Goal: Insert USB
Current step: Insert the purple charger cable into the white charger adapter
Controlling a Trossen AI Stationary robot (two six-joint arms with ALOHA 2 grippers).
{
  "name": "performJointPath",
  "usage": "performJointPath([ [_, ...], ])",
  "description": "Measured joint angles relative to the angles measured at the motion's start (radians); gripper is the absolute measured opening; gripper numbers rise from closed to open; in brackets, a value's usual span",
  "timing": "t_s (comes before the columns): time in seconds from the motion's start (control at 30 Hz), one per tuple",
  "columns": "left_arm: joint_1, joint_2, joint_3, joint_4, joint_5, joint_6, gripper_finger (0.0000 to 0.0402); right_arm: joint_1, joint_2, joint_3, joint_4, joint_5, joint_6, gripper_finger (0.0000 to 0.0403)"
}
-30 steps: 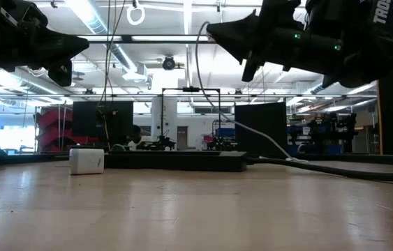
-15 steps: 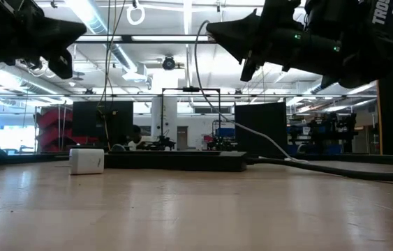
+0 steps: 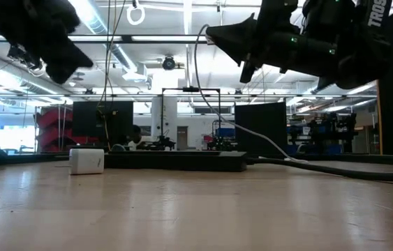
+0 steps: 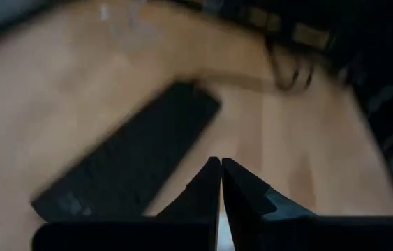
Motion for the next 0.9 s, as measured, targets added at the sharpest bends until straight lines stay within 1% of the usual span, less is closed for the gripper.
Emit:
performJointPath([
  [0.13,-0.051,0.220,0.066,-0.002,0.015,-0.026,0.0001,-0.002,0.000,0.000,0.000,-0.014,-0.015,0.0000],
  [0.23,-0.080,0.344,0.119,-0.012,0.017,-0.041,0.0001,-0.002,0.000,0.000,-0.001,-0.023,-0.027,0.0000],
  [0.33,-0.105,0.431,0.159,0.023,-0.009,-0.037,0.0001,-0.002,0.000,0.000,-0.006,-0.025,-0.040,0.0000],
  [0.4,-0.120,0.477,0.164,0.062,-0.022,-0.012,0.0004,-0.002,0.000,0.000,-0.007,-0.037,-0.041,0.0000],
  [0.5,-0.140,0.535,0.163,0.067,-0.020,-0.033,0.0016,-0.002,0.000,0.000,-0.008,-0.043,-0.045,0.0000],
  [0.67,-0.147,0.599,0.163,0.025,0.009,-0.098,0.0063,-0.002,0.000,0.000,-0.010,-0.051,-0.061,0.0000],
  [0.9,-0.147,0.654,0.163,0.018,0.021,-0.191,0.0158,-0.014,0.000,0.000,-0.014,-0.092,-0.065,0.0000],
])
